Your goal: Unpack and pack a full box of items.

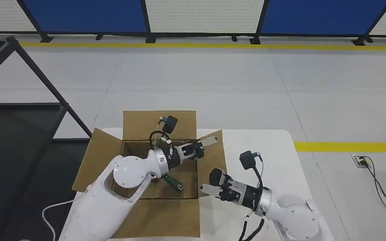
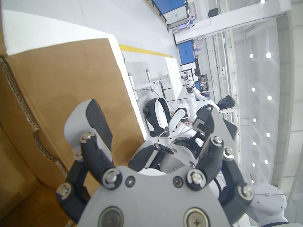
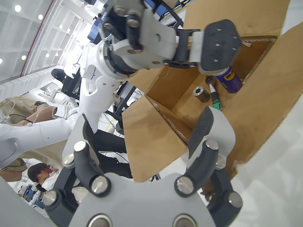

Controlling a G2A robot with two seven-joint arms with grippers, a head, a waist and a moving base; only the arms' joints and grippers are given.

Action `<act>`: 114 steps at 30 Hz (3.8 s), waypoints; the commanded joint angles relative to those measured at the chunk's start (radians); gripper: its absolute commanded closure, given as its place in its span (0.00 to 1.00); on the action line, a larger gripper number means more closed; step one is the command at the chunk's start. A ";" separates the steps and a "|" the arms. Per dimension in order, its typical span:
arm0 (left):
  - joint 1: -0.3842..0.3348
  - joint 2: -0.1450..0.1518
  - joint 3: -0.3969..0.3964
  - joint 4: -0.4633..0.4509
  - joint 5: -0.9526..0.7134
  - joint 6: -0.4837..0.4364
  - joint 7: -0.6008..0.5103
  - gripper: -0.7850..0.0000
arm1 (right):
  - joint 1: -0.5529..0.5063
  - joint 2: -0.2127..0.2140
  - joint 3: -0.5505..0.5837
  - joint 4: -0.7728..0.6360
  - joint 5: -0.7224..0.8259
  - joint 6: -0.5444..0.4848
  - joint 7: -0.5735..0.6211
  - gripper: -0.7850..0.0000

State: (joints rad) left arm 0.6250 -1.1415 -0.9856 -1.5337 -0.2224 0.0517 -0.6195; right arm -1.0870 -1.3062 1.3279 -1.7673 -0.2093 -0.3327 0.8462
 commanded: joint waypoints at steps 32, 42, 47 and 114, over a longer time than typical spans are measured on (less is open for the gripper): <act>0.953 0.101 -1.131 -0.496 -0.127 -0.229 0.026 0.00 | 0.227 -0.013 -0.248 0.055 -0.080 0.203 -0.053 0.00; 1.117 0.081 -1.298 -0.458 -0.268 -0.307 -0.025 0.00 | 0.407 -0.061 -0.401 0.178 -0.058 0.275 -0.111 0.00; 1.121 0.081 -1.300 -0.458 -0.269 -0.308 -0.031 0.00 | 0.407 -0.061 -0.401 0.178 -0.058 0.275 -0.111 0.00; 1.085 0.079 -1.274 -0.439 -0.250 -0.284 -0.059 0.00 | 0.832 -0.392 -0.831 0.932 -0.379 0.522 -0.228 0.00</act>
State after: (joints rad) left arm 1.7105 -1.0624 -2.2619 -1.9702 -0.4736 -0.2332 -0.6785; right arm -0.2559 -1.6928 0.4982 -0.8486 -0.5841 0.1763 0.6227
